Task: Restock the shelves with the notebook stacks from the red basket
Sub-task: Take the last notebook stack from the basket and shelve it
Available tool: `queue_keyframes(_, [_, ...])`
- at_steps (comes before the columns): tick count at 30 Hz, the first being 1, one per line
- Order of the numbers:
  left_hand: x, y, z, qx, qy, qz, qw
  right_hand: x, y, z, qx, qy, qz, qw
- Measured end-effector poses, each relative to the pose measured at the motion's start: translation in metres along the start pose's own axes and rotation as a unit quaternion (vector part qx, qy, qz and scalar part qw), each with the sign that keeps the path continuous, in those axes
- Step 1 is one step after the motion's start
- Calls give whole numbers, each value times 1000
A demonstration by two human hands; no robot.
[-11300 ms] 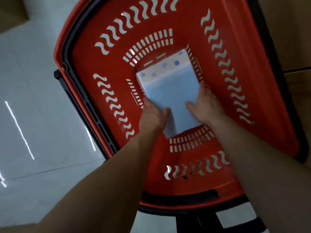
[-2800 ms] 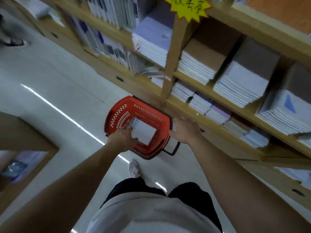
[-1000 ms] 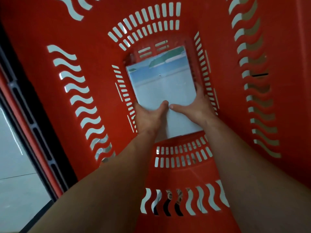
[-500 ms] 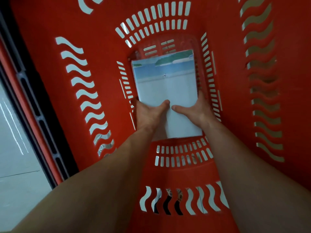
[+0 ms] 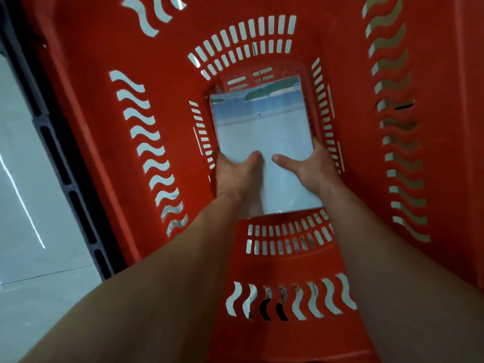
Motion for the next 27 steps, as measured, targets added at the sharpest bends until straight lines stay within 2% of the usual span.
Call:
queue_keyframes(4, [-3, -16, -19, 2, 24, 28, 999, -10, 0, -15, 13, -19, 18, 1000])
queue_keyframes(8, [-15, -38, -33, 10, 25, 68, 997, -21, 14, -43, 15, -72, 39, 997])
queue_keyframes(19, [-85, -162, -129, 126, 29, 149, 980, -72, 127, -139, -44, -102, 150, 982])
queue_keyframes(23, [-124, -197, -181, 183, 65, 144, 970, -91, 164, -197, -58, -101, 176, 977])
queue_keyframes(27, [-155, -215, -227, 203, 139, 122, 961, -106, 187, -257, -46, -109, 210, 971])
Point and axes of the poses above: each hand's wrist, its own z-axis towards the middle knuckle, its own x-axis out of the palm, y = z × x, the point moved 9 cm from there along z, towards the middle knuckle
